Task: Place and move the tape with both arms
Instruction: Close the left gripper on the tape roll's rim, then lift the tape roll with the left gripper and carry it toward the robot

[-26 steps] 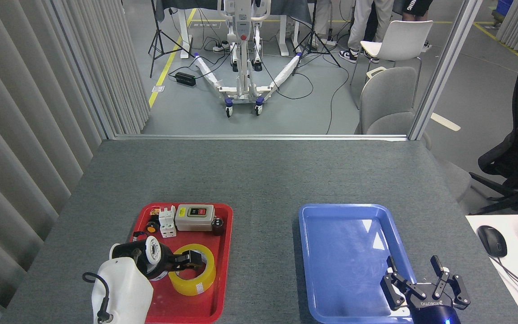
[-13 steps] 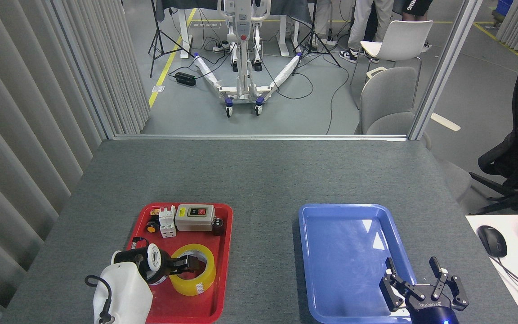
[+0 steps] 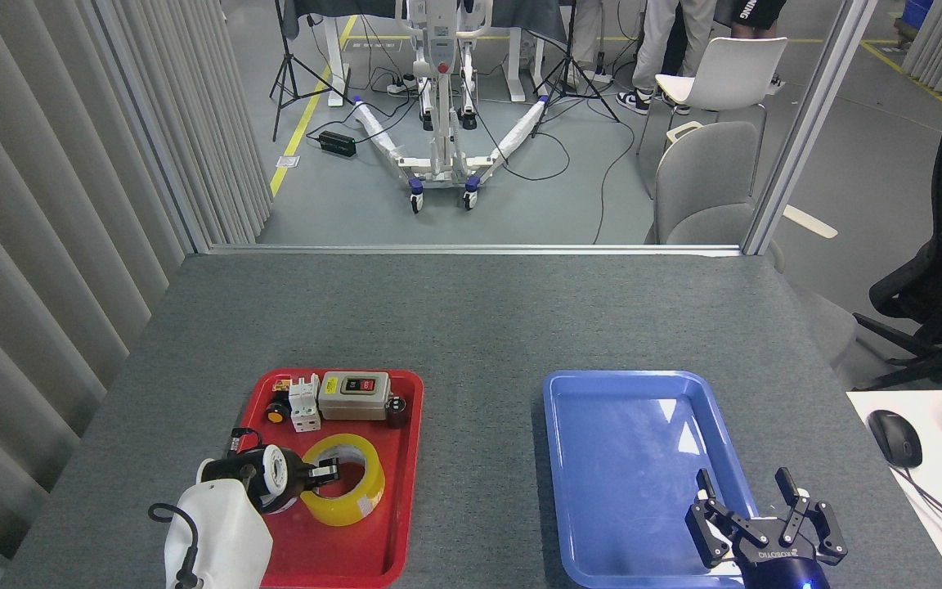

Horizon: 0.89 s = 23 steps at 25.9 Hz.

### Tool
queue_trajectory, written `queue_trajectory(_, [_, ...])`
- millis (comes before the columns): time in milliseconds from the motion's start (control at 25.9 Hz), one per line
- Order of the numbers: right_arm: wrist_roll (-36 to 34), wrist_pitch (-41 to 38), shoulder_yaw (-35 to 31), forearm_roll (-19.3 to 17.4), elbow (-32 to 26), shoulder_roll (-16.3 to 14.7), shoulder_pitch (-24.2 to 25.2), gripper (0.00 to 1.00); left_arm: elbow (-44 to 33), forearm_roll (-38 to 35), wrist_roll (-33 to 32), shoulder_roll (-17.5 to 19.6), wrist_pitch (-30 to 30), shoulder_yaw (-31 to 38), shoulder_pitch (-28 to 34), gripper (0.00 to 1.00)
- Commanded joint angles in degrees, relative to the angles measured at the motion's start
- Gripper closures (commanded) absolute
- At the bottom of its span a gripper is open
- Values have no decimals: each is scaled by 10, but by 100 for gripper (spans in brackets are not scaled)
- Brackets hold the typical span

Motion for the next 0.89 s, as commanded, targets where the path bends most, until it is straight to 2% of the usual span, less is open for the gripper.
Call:
queue_trajectory(0, [-1,-1,0,0,0,1,0,0,-2,1,-3,4,-27,0,0,86])
queue_trajectory(193, [-1,-2,1,1,0,1,0,0,-23,15,-4,8,-69,10,8,95])
queue_trajectory(232, [-2,-2,1,1,0,1,0,0,-31,27,-4,7,-70,22,9,99])
queue_trajectory(348, [-6,-2,0,1,0,1,0,0,-59,89,-1,6,-84,68,18,100])
queue_trajectory(426, [-6,-2,1,1,0,1,0,0,-82,146,1,0,-89,104,34,100])
queue_trajectory(503, [-6,-2,1,1,0,1,0,0,-100,248,19,-8,-85,142,47,100])
queue_trajectory(580, [-7,1,1,0,-1,0,0,0,-106,354,63,-16,-91,167,68,100])
queue_trajectory(619, [-7,2,2,0,-5,-1,0,0,-116,383,80,-13,-93,168,79,100])
queue_trajectory(696, [-8,2,5,-1,-7,-4,-2,0,-140,385,90,-15,-113,167,90,100])
queue_trajectory(774, [-5,2,3,-1,-2,-5,-12,0,-164,384,111,-20,-162,165,109,100])
queue_trajectory(851, [-5,1,5,-3,-1,-3,-34,0,-191,348,149,-17,-217,144,134,100])
